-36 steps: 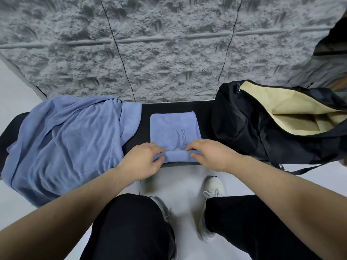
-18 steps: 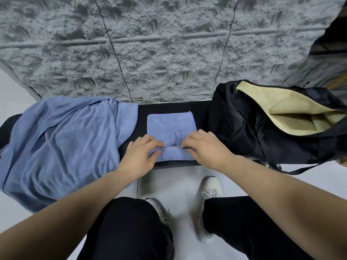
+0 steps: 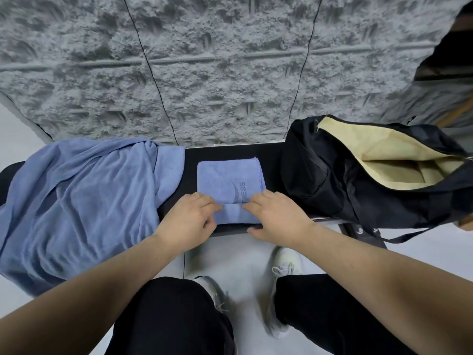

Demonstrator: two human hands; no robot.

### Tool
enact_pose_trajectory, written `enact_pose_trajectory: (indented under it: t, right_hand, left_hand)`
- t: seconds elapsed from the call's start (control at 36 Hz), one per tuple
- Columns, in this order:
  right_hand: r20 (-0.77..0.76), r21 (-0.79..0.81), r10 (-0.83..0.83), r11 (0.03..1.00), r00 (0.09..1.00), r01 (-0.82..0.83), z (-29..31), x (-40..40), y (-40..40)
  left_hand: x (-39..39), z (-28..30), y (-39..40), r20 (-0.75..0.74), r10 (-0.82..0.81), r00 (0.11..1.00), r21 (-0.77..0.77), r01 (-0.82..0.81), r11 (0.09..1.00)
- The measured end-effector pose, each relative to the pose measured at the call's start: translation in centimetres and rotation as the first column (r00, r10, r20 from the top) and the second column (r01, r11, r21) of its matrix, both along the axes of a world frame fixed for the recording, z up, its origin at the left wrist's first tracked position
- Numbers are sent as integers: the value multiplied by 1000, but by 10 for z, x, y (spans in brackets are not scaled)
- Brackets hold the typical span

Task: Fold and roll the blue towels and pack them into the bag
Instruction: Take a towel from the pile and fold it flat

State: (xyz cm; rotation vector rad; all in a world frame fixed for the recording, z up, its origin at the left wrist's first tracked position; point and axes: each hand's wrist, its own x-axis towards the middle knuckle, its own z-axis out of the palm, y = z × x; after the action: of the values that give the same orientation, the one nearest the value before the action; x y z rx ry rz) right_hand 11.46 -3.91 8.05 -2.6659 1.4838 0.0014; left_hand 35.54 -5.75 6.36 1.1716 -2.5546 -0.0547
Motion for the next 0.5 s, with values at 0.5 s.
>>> enact_pose_trajectory:
  t: [0.5]
  right_hand:
    - [101, 155, -75, 986, 992, 59, 15, -1, -6]
  left_hand:
    - [5, -4, -7, 52, 38, 998, 90, -43, 995]
